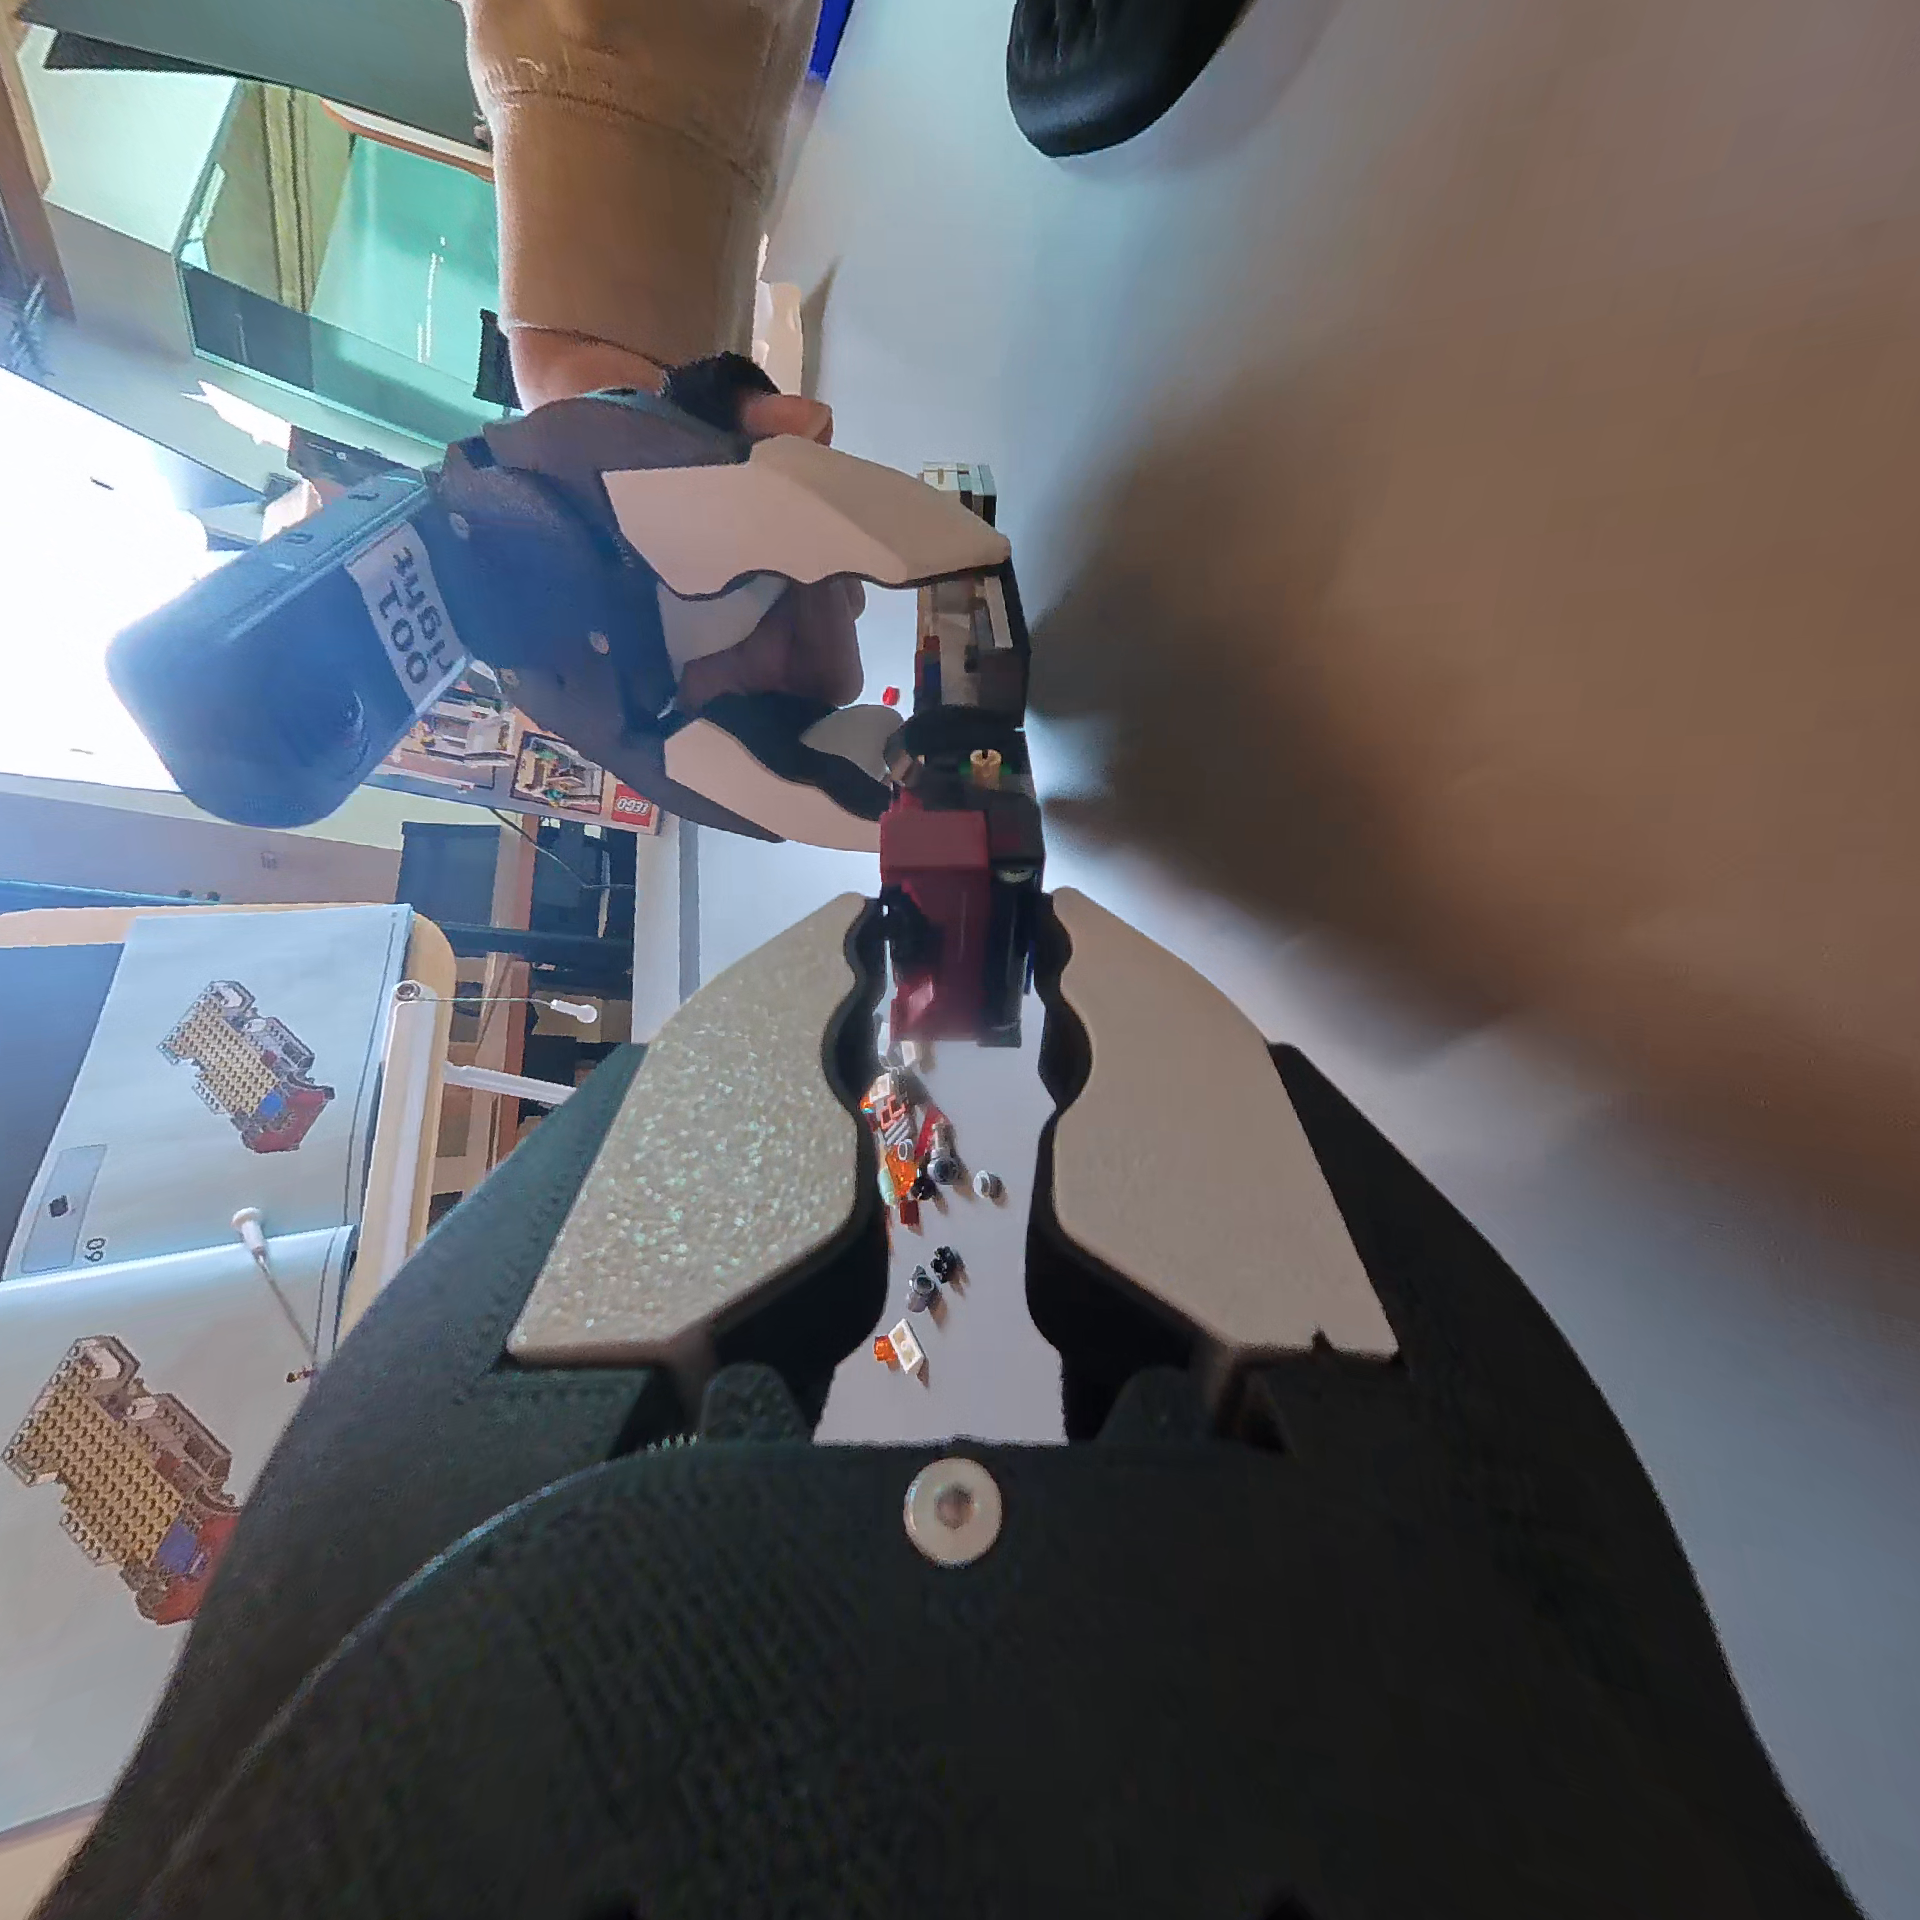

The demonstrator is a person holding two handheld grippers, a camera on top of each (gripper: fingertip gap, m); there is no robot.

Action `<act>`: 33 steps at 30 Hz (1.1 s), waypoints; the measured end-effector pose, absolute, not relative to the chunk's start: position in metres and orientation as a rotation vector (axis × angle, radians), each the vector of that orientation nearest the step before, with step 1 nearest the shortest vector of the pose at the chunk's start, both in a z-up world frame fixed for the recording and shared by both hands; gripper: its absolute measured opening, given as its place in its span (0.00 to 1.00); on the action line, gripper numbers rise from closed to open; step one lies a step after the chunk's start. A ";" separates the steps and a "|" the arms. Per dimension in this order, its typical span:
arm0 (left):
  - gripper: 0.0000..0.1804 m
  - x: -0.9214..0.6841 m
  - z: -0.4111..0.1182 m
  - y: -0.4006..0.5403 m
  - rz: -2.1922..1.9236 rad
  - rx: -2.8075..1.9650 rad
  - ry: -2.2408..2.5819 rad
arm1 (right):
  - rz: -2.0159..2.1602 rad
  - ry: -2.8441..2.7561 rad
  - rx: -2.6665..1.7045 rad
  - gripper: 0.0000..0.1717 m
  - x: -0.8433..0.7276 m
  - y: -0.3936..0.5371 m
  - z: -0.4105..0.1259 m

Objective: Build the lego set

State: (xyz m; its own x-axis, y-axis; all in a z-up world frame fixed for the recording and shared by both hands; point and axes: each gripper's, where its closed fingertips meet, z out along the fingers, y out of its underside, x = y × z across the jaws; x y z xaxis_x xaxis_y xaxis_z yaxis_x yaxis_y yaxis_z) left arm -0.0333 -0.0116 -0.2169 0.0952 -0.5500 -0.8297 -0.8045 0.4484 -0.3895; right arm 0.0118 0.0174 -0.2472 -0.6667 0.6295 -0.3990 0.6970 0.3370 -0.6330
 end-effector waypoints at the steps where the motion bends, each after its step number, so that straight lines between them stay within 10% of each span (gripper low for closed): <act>1: 0.16 -0.033 -0.217 -0.012 0.282 -1.218 1.581 | -1.247 2.497 1.237 0.40 0.012 0.016 -0.248; 15: 0.15 -0.036 -0.214 -0.011 0.212 -1.289 1.540 | -1.300 2.454 1.271 0.41 0.009 0.017 -0.244; 25: 0.15 -0.044 -0.205 0.000 0.102 -1.404 1.420 | -0.892 3.424 1.523 0.37 -0.010 0.015 -0.223; 33: 0.15 -0.033 -0.200 0.001 0.198 -1.379 1.481 | -0.583 3.971 1.645 0.14 -0.025 0.028 -0.223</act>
State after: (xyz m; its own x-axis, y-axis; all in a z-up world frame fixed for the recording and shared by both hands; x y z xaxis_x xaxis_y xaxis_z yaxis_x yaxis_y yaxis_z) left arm -0.0328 0.0009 -0.1998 0.2187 -0.6272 -0.7475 -0.8016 0.3214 -0.5042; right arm -0.0249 0.0281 -0.2229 -0.1697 0.5995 0.7822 0.3494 0.7787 -0.5211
